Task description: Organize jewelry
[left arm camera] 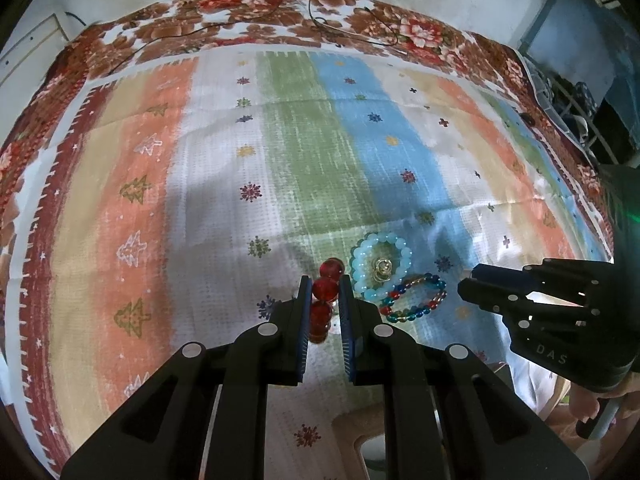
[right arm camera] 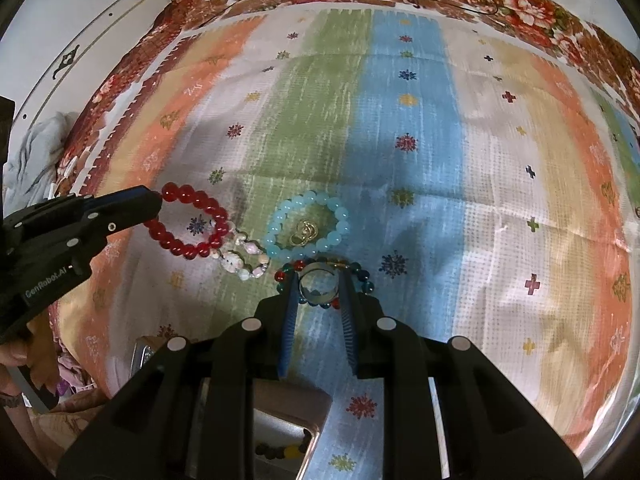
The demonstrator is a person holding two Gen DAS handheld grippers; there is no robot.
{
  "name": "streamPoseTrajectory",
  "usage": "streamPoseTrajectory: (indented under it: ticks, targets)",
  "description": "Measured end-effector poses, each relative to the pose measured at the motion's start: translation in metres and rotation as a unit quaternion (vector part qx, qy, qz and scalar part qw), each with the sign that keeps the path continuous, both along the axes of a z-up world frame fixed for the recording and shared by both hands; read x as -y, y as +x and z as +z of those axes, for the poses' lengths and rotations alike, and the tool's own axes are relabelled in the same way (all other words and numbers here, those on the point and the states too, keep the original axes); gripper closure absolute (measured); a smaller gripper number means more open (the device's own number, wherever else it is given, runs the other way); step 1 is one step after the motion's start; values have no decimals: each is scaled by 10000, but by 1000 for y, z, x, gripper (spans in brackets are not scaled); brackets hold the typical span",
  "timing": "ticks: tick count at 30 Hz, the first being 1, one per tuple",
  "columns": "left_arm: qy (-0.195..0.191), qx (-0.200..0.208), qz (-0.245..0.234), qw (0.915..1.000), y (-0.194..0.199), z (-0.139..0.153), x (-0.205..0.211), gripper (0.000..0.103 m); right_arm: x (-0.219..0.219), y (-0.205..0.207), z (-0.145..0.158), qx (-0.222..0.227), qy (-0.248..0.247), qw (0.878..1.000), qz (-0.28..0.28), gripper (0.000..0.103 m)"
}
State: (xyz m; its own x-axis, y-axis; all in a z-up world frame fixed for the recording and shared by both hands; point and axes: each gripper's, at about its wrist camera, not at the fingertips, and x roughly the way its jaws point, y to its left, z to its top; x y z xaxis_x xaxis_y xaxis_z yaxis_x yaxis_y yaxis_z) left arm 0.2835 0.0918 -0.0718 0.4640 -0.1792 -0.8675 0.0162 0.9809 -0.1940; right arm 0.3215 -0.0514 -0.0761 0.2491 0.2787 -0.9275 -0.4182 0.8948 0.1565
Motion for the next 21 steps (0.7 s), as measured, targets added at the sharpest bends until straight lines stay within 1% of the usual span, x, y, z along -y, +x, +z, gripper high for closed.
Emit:
streamPoseTrajectory:
  ticks: [7, 11, 14, 21]
  targets:
    - [-36, 125, 55, 9999, -5, 10, -3, 90, 2, -9, 17, 176, 128, 9998, 30, 81]
    - [-19, 198, 48, 9998, -11, 16, -1, 90, 3, -16, 26, 371, 75, 9993, 20, 81]
    - [-35, 263, 39, 9996, -15, 23, 1, 90, 5, -18, 27, 484, 14, 9988, -6, 81]
    - [-67, 522, 1, 9986, -31, 43, 10, 90, 7, -25, 30, 583, 38, 9983, -79, 81]
